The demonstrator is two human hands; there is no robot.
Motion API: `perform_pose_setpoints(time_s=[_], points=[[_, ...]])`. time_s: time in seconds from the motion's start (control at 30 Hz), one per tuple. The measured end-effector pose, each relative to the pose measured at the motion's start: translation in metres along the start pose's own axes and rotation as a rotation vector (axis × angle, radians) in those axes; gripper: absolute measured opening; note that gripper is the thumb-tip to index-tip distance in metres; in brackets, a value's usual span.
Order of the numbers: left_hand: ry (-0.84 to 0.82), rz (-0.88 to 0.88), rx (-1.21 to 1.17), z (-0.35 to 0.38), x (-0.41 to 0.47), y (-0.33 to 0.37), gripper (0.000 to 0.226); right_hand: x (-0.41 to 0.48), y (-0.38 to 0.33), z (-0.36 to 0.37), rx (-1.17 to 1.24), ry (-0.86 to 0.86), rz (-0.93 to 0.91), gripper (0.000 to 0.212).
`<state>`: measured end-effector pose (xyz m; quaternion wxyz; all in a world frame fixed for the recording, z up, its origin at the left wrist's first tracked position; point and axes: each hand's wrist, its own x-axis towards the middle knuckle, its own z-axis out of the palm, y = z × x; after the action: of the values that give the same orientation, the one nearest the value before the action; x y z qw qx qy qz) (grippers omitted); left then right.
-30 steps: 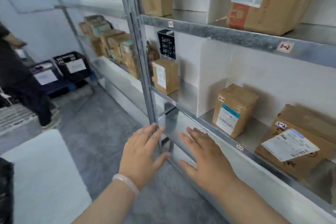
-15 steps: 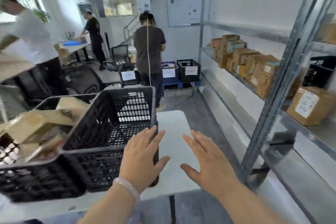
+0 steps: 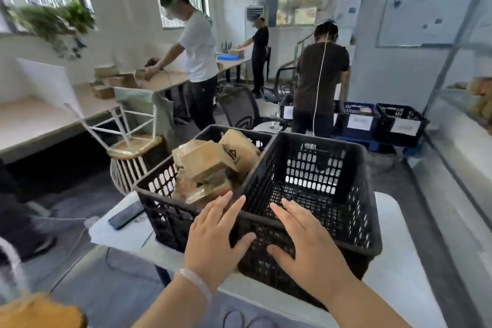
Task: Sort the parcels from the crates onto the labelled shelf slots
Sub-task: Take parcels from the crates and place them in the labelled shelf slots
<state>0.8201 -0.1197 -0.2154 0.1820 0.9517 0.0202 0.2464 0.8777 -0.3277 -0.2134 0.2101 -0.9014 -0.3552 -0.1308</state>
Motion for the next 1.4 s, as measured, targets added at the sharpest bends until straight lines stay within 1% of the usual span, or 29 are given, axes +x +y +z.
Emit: perform_pose_setpoints(time_s=[0.17, 0.4, 0.5, 0.6, 0.7, 0.8, 0.9, 1.0, 1.07, 1.2, 1.3, 1.4], points=[[0.076, -0.078, 0.021, 0.007, 0.039, -0.053, 0.069, 0.069, 0.001, 0.028, 0.044, -0.029, -0.079, 0.069], [0.030, -0.314, 0.005, 0.022, 0.097, -0.114, 0.074, 0.158, 0.022, 0.055, 0.072, -0.063, -0.147, 0.069], [0.028, -0.395, -0.067, 0.027, 0.108, -0.130, 0.076, 0.189, 0.029, 0.066, 0.127, -0.074, -0.139, 0.069], [0.046, -0.462, -0.193, 0.033, 0.117, -0.143, 0.079, 0.215, 0.027, 0.080, 0.205, -0.128, -0.126, 0.069], [0.081, -0.549, -0.349, 0.034, 0.132, -0.158, 0.079, 0.237, 0.022, 0.094, 0.295, -0.178, -0.072, 0.070], [0.038, -0.604, -0.434, 0.036, 0.148, -0.174, 0.082, 0.257, 0.018, 0.106, 0.425, -0.215, 0.051, 0.071], [-0.018, -0.649, -0.607, 0.040, 0.163, -0.187, 0.088, 0.276, 0.014, 0.116, 0.518, -0.246, 0.162, 0.073], [-0.078, -0.641, -0.658, 0.047, 0.169, -0.194, 0.088, 0.282, 0.007, 0.125, 0.550, -0.295, 0.224, 0.075], [-0.078, -0.606, -0.684, 0.049, 0.170, -0.198, 0.083, 0.281, 0.002, 0.127, 0.574, -0.282, 0.246, 0.072], [-0.061, -0.517, -0.759, 0.039, 0.182, -0.196, 0.082, 0.282, -0.003, 0.114, 0.568, -0.110, 0.295, 0.071], [-0.064, -0.371, -0.797, 0.020, 0.199, -0.189, 0.095, 0.288, -0.005, 0.096, 0.556, 0.020, 0.314, 0.069], [-0.111, -0.278, -0.664, 0.000, 0.222, -0.184, 0.119, 0.295, -0.010, 0.074, 0.578, 0.116, 0.325, 0.063]])
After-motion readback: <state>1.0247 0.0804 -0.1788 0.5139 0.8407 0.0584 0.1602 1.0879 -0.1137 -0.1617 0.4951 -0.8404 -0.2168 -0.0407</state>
